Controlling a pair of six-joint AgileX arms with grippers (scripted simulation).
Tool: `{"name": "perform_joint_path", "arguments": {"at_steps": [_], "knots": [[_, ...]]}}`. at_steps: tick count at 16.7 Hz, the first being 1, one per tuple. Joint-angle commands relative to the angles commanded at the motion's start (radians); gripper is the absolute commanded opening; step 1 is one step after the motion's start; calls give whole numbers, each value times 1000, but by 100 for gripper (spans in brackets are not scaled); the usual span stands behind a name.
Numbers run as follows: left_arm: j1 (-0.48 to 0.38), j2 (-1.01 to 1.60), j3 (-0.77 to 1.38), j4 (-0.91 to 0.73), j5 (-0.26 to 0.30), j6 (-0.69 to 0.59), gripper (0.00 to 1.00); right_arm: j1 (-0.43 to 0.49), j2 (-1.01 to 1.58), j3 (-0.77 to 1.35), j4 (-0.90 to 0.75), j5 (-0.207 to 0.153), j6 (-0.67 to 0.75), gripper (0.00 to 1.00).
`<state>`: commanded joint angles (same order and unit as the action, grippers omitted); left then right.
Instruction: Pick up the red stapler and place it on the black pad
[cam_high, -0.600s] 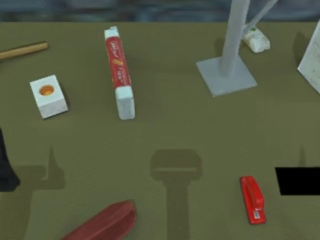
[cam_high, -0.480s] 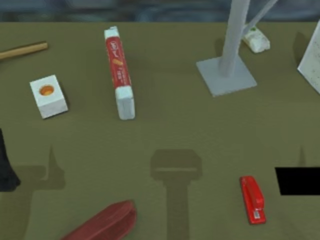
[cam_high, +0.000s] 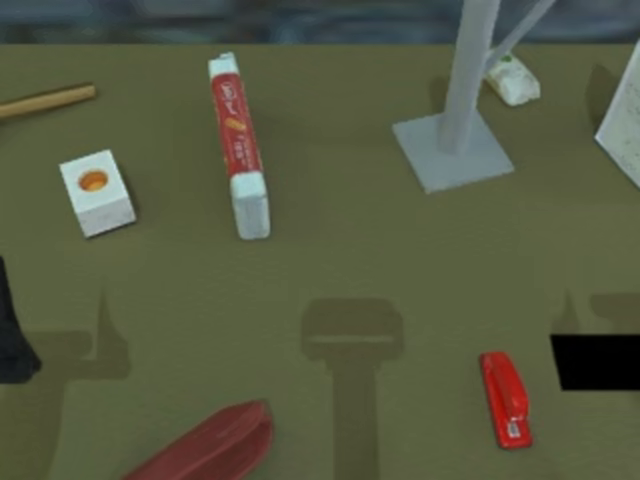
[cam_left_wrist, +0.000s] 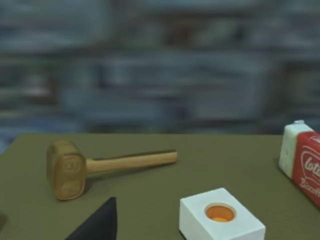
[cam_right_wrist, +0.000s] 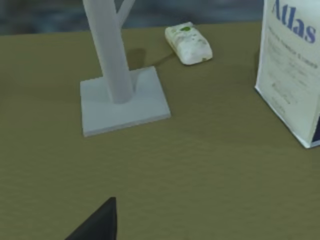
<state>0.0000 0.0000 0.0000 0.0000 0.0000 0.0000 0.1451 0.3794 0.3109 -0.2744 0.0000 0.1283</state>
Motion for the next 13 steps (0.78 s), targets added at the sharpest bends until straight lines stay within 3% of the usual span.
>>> {"name": "perform_joint_path", "arguments": {"at_steps": [7, 13], "knots": [[0, 0, 0, 0, 0, 0, 100, 223, 701, 446, -432, -1, 183, 100], [0, 0, 0, 0, 0, 0, 100, 381, 1139, 768, -723, -6, 312, 100]]}}
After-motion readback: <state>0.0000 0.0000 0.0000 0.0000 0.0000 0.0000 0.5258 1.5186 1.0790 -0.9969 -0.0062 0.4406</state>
